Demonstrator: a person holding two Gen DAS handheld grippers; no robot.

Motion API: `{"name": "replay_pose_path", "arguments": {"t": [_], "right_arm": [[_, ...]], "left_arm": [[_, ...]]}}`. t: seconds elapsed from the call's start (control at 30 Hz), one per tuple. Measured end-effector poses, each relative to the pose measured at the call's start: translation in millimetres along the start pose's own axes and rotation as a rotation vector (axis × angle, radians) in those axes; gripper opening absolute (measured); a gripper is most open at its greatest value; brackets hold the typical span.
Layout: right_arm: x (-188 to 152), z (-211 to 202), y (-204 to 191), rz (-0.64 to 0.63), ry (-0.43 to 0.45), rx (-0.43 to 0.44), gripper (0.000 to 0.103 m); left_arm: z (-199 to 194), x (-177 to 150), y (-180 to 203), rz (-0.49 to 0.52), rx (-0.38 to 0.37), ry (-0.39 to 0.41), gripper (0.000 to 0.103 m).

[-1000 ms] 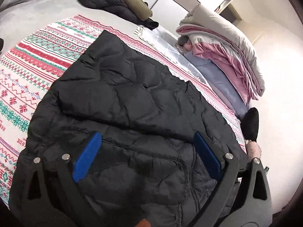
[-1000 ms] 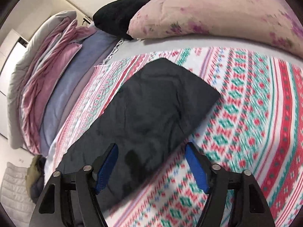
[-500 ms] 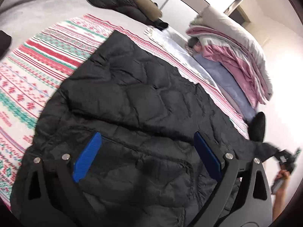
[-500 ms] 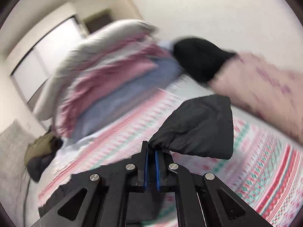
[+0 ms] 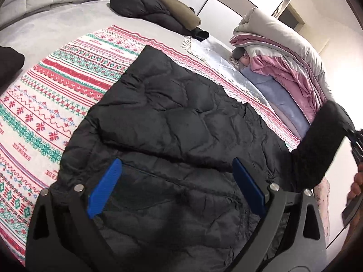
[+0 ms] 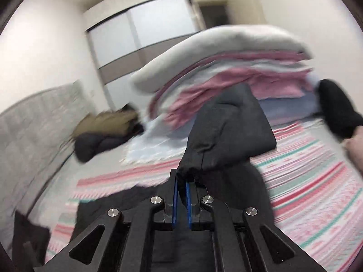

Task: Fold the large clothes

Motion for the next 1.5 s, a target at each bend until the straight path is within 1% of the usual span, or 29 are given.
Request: {"name": "replay_pose_path", "arguments": {"t": [0.1, 0.13, 0.2, 0.23, 0.27, 0.33, 0.37, 0.4, 0.47, 0.53, 0.57, 0.63, 0.7, 0.77, 0.87, 0.93, 1.07, 1.17, 1.23, 1.3, 1.37, 1.43, 1.5], "right_arm": [[-26, 39, -51, -0.03, -0.068, 0.091, 0.008], [-36, 48, -60, -0.035, -0.089, 0.112, 0.009], [-65, 78, -82, -0.04, -0.177, 0.169, 0.01], [-80, 93, -90, -0.039, -0.229, 0.19, 0.014], [-101, 110, -99, -0.035, -0.301, 0.217, 0.016], [-133, 137, -109, -0.027, -0.412, 0.262, 0.03], [-151, 149, -112, -0.021, -0.471, 0.28, 0.032], [-162, 156, -112, -0.02, -0.499, 0.288, 0.034], [-166, 155, -111, -0.017, -0.485, 0.312, 0.039], [-162, 149, -107, 0.002, -0.489, 0.355, 0.056], [-157, 143, -105, 0.005, -0.489, 0.378, 0.059], [-149, 129, -99, -0.006, -0.461, 0.39, 0.063], [-138, 114, -86, -0.009, -0.419, 0.365, 0.065], [-134, 100, -71, 0.016, -0.397, 0.319, 0.065], [-142, 83, -49, 0.057, -0.392, 0.306, 0.065], [-149, 70, -34, 0.061, -0.399, 0.289, 0.065], [-156, 31, 1, 0.041, -0.429, 0.241, 0.065], [-150, -9, 30, 0.048, -0.397, 0.223, 0.065], [-146, -35, 45, 0.051, -0.37, 0.223, 0.069], [-145, -66, 61, 0.036, -0.341, 0.205, 0.073], [-146, -88, 73, 0.026, -0.319, 0.192, 0.076], [-151, -106, 83, 0.025, -0.304, 0.196, 0.077], [-160, -123, 93, 0.032, -0.297, 0.208, 0.078]], "left_arm": [[0, 1, 0, 0.02, 0.019, 0.002, 0.098], [1, 1, 0, 0.032, 0.035, 0.003, 0.098], [2, 0, 1, 0.056, 0.067, 0.013, 0.097], [2, -1, 2, 0.065, 0.078, 0.015, 0.098], [3, -1, 2, 0.072, 0.082, 0.012, 0.098], [4, -2, 2, 0.076, 0.079, -0.002, 0.098], [5, -2, 1, 0.076, 0.078, -0.009, 0.098], [6, -3, 1, 0.075, 0.079, -0.014, 0.098], [8, -2, -1, 0.068, 0.078, -0.023, 0.098], [8, -2, -2, 0.061, 0.068, -0.025, 0.098], [8, -2, -2, 0.06, 0.062, -0.025, 0.098], [8, -3, 0, 0.061, 0.053, -0.025, 0.098], [8, -4, 3, 0.068, 0.048, -0.024, 0.098], [8, -7, 7, 0.081, 0.05, -0.026, 0.098], [6, -11, 13, 0.109, 0.06, -0.038, 0.098], [0, -15, 18, 0.142, 0.064, -0.042, 0.098], [-23, -22, 30, 0.195, 0.05, -0.049, 0.098], [-49, -27, 42, 0.269, 0.033, -0.03, 0.098], [-68, -33, 45, 0.316, 0.034, -0.013, 0.098], [-83, -40, 43, 0.342, 0.03, -0.018, 0.098], [-96, -45, 34, 0.365, 0.034, -0.045, 0.098], [-109, -47, 21, 0.368, 0.059, -0.057, 0.098], [-123, -47, 5, 0.349, 0.064, -0.066, 0.098]]}}
Point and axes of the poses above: each gripper's, at about its wrist camera, not at the fingertips, and z roughly the way its jaws point, y to its right, x to its top, the point moved 2 cm from there along z, roughly the way its jaws point, and after that the axes turned 12 degrees about -z, right-handed, at the moved point
